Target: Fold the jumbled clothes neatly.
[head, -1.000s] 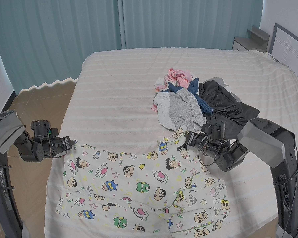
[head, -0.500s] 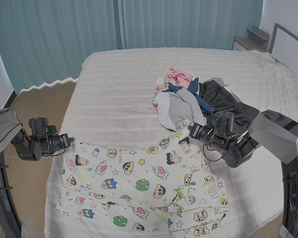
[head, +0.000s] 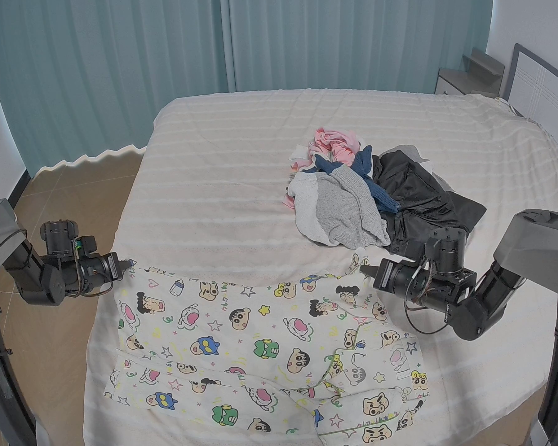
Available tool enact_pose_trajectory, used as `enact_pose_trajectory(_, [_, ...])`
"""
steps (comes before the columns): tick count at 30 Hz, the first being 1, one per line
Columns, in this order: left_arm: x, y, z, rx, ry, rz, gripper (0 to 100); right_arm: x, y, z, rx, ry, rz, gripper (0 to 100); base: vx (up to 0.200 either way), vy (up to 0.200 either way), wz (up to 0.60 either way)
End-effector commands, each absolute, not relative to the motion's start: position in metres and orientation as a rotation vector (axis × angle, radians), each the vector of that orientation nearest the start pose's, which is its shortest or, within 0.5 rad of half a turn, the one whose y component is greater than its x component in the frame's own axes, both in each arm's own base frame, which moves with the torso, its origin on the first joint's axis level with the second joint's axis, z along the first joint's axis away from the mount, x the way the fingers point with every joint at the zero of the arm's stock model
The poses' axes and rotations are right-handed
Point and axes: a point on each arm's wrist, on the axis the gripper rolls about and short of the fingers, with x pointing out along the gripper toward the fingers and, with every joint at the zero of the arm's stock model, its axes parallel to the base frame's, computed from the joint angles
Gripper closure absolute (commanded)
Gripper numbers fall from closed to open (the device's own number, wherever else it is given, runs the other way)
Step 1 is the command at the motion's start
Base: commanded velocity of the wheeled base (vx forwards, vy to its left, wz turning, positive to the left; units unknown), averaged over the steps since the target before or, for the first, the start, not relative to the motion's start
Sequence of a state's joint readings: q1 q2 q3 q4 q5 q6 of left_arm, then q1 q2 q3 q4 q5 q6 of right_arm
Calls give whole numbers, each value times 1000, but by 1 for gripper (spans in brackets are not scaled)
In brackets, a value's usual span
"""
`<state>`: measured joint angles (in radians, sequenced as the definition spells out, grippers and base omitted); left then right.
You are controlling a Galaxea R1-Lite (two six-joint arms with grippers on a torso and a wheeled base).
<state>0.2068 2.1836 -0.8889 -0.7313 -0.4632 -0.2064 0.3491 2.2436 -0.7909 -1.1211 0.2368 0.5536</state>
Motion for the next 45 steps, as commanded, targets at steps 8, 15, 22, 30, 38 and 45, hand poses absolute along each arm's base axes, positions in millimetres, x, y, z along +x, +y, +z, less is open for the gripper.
enact_pose_trajectory(8, [319, 84, 39, -307, 618, -251, 100, 290, 113, 35, 452, 556, 577, 100, 0, 0, 0])
enact_pose_trajectory(15, [298, 86, 26, -266, 638, -274, 100, 267, 107, 24, 408, 603, 606, 100, 0, 0, 0])
enact_pose_trajectory(22, [273, 78, 2, -221, 654, -293, 100, 241, 101, 7, 358, 712, 654, 100, 0, 0, 0])
enact_pose_trajectory(30, [251, 69, -20, -161, 702, -331, 100, 225, 97, -8, 325, 805, 679, 100, 0, 0, 0])
enact_pose_trajectory(38, [241, 66, -32, -126, 740, -359, 100, 212, 92, -20, 259, 869, 687, 100, 0, 0, 0])
enact_pose_trajectory(45, [234, 64, -34, -116, 761, -371, 100, 206, 87, -28, 227, 905, 684, 100, 0, 0, 0])
